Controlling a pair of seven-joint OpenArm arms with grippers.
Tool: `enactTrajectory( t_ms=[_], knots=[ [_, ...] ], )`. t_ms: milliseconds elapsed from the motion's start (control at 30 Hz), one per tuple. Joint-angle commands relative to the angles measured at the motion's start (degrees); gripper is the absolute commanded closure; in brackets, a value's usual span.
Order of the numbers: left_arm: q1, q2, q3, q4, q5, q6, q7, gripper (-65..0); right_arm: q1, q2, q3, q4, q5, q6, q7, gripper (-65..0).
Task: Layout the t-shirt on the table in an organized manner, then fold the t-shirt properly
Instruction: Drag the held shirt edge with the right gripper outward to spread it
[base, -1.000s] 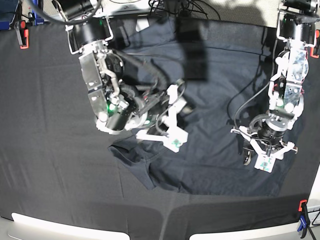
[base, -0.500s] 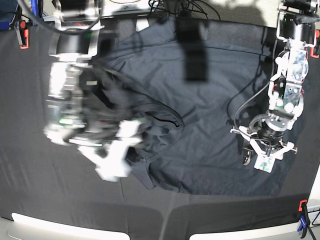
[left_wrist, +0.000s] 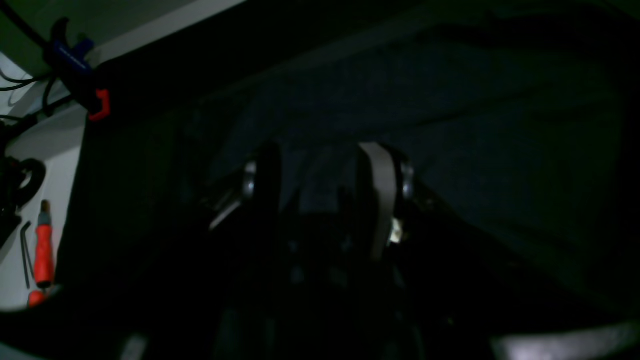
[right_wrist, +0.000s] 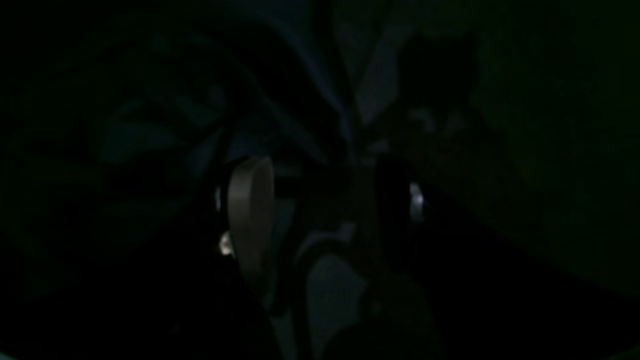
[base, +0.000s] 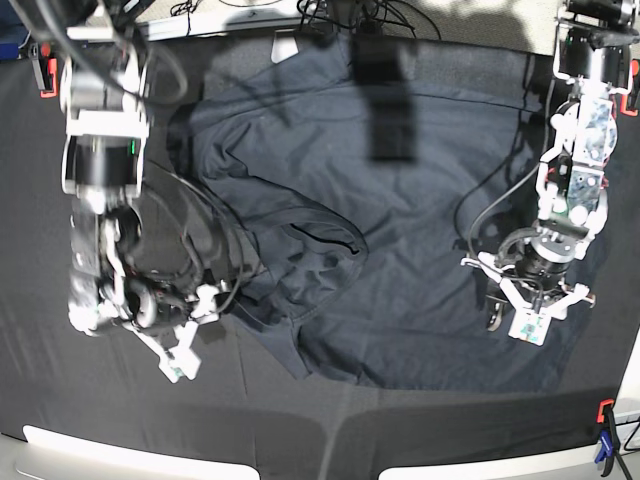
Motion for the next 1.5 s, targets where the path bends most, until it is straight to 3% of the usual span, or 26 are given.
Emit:
enactTrajectory(
  t_ms=[0,300,567,833,967,1067,1133,1267,1467],
  knots=[
    [-1.2,-0.7,-0.4,1.2,0.1,0.7,-1.4,-21.9,2.8,0.4,-0.4,-1.1,0.5,-0.1,1.2,-32.0],
    [-1.2,-0.7,-0.4,1.2,0.1,0.7,-1.6,-21.9,8.3,-1.5,-1.1,-15.2,0.4,0.0,4.3,-30.9],
    [-1.2,-0.7,-0.4,1.1,1.5,0.7,-1.6,-21.9,8.6,-3.1,-1.1,-15.5,-7.9,0.0,10.8,0.0],
    [-1.2,-0.7,-0.4,1.1,2.0,0.7,-1.4,-21.9,15.3,-2.2,-1.2,-13.4,-19.3,-0.3,12.4,0.0],
    [-1.2,-0.7,-0.4,1.1,2.0,0.7,-0.9,-21.9,19.6,-0.3,-2.4,-13.4,-23.4,-3.6,16.8,0.0],
    [-1.2,-0.7,-0.4,1.1,2.0,0.8,-0.4,-21.9,21.4,2.3,-7.0,-13.4,-25.9,-4.8,19.6,0.0],
    [-1.2,-0.7,-0.4,1.1,2.0,0.9,-0.3,-21.9,21.7,4.3,-11.4,-13.4,-27.9,-7.2,21.7,0.0],
    [-1.2,-0.7,-0.4,1.1,1.9,0.9,-0.3,-21.9,21.7,7.1,-18.6,-13.4,-32.3,-16.2,25.7,0.0],
    [-1.2,-0.7,-0.4,1.1,2.0,0.9,0.1,-21.9,21.7,7.2,-20.5,-16.2,-34.6,-17.3,34.1,-0.7]
  ],
)
